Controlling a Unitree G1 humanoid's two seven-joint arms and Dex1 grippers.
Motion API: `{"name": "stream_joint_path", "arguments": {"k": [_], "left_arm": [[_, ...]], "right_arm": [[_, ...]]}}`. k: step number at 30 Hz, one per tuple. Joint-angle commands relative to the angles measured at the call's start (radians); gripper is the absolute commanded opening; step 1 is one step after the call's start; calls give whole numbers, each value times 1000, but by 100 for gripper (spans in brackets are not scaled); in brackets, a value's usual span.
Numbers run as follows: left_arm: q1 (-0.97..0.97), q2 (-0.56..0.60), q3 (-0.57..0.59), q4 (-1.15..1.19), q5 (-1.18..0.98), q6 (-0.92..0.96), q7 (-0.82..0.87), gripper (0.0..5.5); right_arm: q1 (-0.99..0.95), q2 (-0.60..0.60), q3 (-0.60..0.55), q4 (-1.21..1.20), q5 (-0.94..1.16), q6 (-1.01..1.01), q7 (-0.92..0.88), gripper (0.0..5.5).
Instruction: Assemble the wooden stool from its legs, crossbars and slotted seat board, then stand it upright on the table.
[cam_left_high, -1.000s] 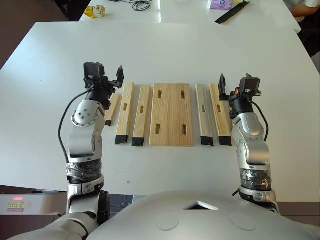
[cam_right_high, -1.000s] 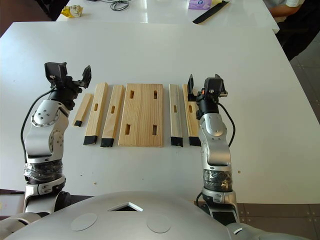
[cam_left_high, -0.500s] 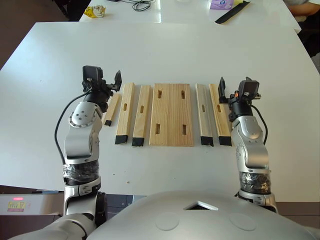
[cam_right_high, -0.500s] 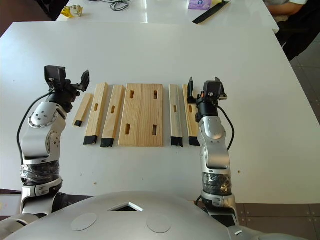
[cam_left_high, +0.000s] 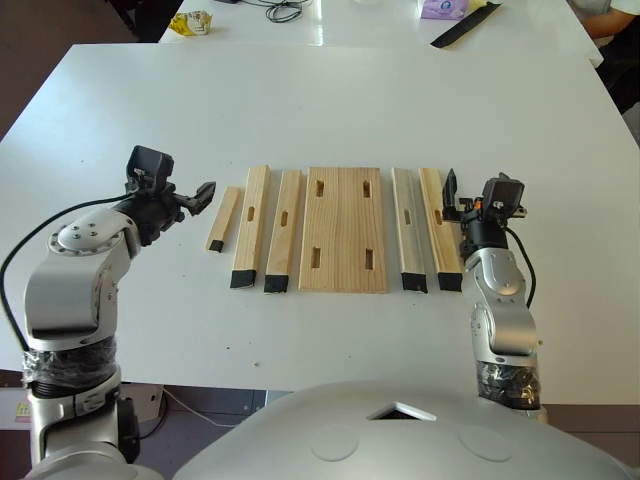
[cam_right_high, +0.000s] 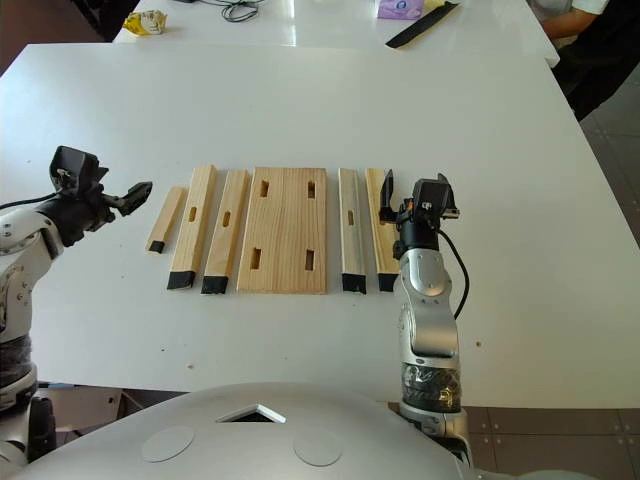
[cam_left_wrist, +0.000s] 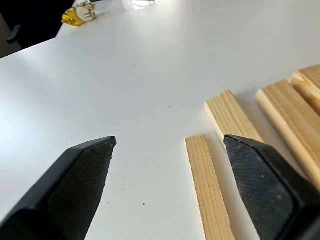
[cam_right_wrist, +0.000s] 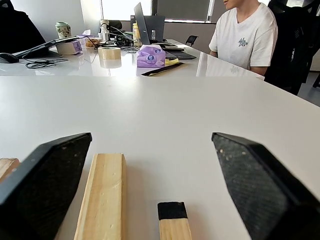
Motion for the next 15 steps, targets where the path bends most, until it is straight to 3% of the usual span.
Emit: {"name": "stream_joint_path", "arguments": {"k": [1, 15], "left_arm": [[4, 51, -33, -3, -47, 60, -66, 400], [93, 96, -93, 100, 34, -99, -87, 400]], "right_arm": [[5, 3, -2, -15, -9, -3, -8, 444], [-9, -24, -11, -19, -3, 23, 14, 444]]}}
